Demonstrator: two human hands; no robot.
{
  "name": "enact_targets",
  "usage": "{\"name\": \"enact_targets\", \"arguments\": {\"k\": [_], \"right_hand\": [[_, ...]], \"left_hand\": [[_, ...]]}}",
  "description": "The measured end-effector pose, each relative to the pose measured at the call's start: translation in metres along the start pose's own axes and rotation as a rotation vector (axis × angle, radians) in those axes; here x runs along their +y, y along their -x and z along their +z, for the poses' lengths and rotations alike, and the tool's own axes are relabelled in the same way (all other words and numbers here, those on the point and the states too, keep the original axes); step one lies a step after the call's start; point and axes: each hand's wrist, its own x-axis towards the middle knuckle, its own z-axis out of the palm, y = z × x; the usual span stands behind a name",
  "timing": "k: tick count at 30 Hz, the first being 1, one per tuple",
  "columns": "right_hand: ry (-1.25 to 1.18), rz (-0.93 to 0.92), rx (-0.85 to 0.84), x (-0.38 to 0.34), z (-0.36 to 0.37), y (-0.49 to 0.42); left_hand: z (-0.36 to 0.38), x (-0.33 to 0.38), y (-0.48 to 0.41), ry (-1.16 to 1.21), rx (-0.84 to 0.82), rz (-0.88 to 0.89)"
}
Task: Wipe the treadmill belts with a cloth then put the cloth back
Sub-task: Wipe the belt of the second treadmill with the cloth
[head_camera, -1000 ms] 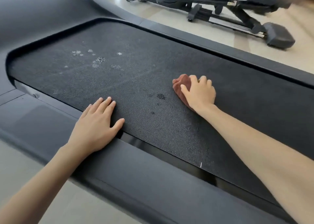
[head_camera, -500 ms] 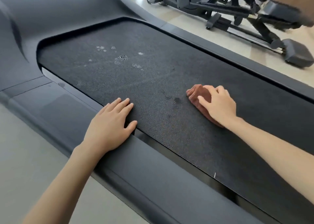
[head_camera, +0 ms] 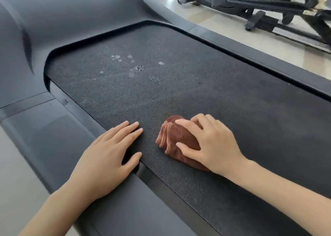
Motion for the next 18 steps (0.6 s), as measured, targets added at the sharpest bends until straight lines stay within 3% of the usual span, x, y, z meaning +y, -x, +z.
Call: {"name": "enact_targets", "arguments": {"k": [3, 7, 10, 14, 18], "right_hand": [[0.017, 0.055, -0.015, 0.057, 0.001, -0.012], [0.101, 0.421, -0.028, 0.154, 0.023, -0.063], [0.047, 0.547, -0.092, 0.173, 0.043, -0.125], [0.048, 0.511, -0.090, 0.130, 0.058, -0.153], [-0.004, 0.214, -0.032, 0.066, 0.038, -0.097]], "left_hand": [[-0.001, 0.001, 0.002, -0.020, -0.018, -0.005], [-0.007, 0.002, 0.004, -0.043, -0.093, 0.008], [-0.010, 0.002, 0.003, -0.050, -0.100, -0.013], [-0.013, -0.022, -0.011, -0.100, -0.128, 0.031], [-0.015, -0.049, -0.033, -0.113, -0.056, -0.018]]}}
